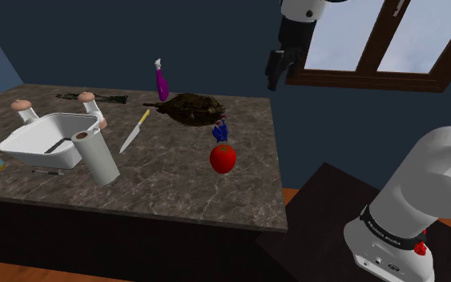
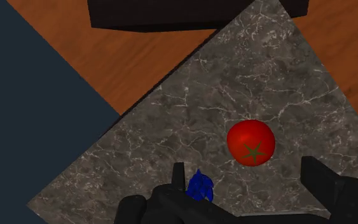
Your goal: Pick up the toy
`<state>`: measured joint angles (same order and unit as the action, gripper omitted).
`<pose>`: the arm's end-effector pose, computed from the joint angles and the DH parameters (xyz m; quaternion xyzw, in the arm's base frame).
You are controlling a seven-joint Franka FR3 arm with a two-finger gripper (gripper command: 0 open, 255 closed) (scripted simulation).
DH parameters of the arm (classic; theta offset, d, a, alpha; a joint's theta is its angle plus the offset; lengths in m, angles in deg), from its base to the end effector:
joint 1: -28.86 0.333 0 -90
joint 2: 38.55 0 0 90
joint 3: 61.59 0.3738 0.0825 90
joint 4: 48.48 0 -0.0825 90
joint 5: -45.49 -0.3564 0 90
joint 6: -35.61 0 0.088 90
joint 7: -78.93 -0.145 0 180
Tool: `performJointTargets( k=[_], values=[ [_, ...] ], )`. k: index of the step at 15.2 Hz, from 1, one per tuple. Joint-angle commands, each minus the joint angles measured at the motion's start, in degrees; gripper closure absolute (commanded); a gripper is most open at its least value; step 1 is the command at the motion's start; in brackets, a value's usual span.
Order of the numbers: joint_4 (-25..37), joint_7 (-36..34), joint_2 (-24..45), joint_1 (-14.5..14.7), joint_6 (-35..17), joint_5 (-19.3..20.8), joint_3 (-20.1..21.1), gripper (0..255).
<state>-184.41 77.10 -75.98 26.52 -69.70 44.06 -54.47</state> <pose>0.3067 0.0389 0.5733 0.9979 0.0126 0.0587 0.0228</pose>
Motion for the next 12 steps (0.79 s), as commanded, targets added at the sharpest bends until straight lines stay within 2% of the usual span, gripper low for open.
performJointTargets(
  k=[1, 7, 12],
  values=[
    [-0.4, -3.3, 3.4, -0.9, -3.9, -0.3, 1.2, 0],
    [1.0, -13.4, 14.9, -3.6, -14.1, 0.4, 4.7, 0],
    [4.4, -22.3, 25.6, -5.9, -21.2, 2.7, 6.9, 0]
  ],
)
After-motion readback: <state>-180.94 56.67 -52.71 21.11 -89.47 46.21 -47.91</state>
